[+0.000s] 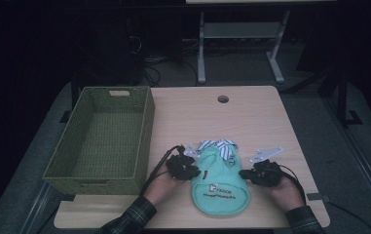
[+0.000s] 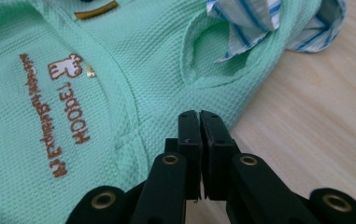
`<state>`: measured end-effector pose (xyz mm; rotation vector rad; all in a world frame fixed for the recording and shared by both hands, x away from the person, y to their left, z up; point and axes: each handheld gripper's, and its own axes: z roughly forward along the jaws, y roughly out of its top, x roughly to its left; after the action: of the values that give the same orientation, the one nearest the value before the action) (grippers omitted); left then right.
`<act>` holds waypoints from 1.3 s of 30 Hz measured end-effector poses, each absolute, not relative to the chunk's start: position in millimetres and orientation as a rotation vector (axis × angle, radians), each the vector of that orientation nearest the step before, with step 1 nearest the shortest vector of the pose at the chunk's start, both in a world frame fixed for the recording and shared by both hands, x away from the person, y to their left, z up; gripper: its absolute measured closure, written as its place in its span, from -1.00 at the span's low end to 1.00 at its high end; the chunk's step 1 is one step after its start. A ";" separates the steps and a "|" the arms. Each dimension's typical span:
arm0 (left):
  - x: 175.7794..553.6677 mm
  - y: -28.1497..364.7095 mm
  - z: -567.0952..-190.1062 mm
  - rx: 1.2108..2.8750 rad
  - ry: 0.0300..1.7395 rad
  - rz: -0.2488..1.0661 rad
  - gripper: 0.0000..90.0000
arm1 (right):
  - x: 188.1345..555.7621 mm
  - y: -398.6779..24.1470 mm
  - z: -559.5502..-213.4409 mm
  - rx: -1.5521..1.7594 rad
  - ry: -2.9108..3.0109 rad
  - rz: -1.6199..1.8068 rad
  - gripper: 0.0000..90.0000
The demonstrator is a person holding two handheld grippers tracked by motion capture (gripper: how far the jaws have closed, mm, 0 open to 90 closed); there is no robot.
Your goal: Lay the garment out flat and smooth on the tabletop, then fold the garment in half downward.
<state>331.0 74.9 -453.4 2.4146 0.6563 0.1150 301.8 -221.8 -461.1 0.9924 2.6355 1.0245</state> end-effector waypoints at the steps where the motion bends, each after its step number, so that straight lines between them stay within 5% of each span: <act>1: 331.6 75.8 -452.0 2.408 0.659 0.115 0.68 | 302.0 -222.5 -460.1 0.995 2.628 1.036 0.86; 12: 342.5 82.2 -439.2 2.364 0.657 0.140 0.21 | 317.2 -224.6 -452.5 1.014 2.587 1.093 0.34; 39: 398.5 71.3 -411.5 2.279 0.719 0.233 0.00 | 383.0 -229.9 -429.4 1.106 2.467 1.213 0.24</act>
<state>398.5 71.3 -411.5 2.2787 0.7193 0.2334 383.0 -229.9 -429.4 1.1059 2.4669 1.2131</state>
